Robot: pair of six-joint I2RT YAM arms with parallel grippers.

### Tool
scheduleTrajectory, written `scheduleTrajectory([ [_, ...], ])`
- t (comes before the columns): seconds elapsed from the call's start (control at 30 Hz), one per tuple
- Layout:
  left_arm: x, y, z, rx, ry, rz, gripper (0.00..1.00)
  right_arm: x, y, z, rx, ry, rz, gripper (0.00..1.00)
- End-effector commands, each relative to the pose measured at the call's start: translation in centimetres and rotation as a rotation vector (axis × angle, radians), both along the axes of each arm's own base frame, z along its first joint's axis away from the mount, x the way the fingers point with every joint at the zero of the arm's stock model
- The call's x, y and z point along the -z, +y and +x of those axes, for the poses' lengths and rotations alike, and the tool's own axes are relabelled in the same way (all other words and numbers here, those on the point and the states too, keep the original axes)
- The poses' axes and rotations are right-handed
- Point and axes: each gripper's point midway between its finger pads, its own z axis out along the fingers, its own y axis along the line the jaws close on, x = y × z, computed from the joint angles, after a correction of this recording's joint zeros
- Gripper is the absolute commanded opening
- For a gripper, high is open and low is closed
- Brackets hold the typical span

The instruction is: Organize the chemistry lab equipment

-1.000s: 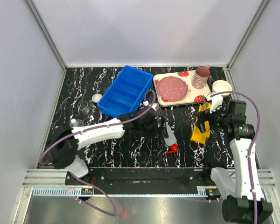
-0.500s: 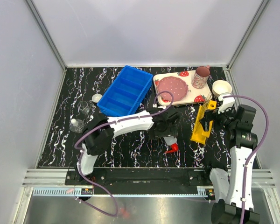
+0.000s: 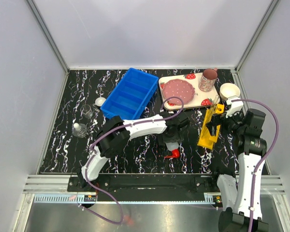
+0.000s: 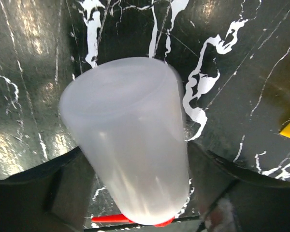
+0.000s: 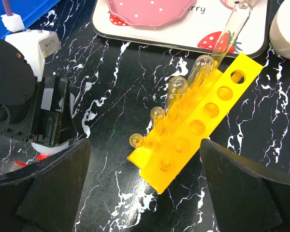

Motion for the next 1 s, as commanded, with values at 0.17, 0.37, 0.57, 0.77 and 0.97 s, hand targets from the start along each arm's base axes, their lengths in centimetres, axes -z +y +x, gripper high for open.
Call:
scheduleTrajectory([
  [0.17,-1.9,4.3,1.0,-0.001,-0.129,0.098,0.21,-1.3,0.3,0.4,-0.019,-0.066,0.001,1.00],
  [0.37,-5.9,9.3,1.2,0.166,-0.303,0.108,0.03,-1.3,0.5,0.3,-0.030,-0.067,0.004,1.00],
  [0.57,-12.4,14.2,2.8,0.157,-0.451,-0.116,0.00,-1.3,0.6,0.3,-0.037,-0.067,0.008,1.00],
  [0.77,-15.5,19.7,8.1,-0.080,-0.484,-0.269,0.00,-1.3,0.6,0.3,-0.042,-0.069,0.007,1.00],
  [0.97,-15.4,24.5,14.2,-0.399,-0.383,-0.377,0.00,-1.4,0.6,0.3,-0.043,-0.074,0.005,1.00],
])
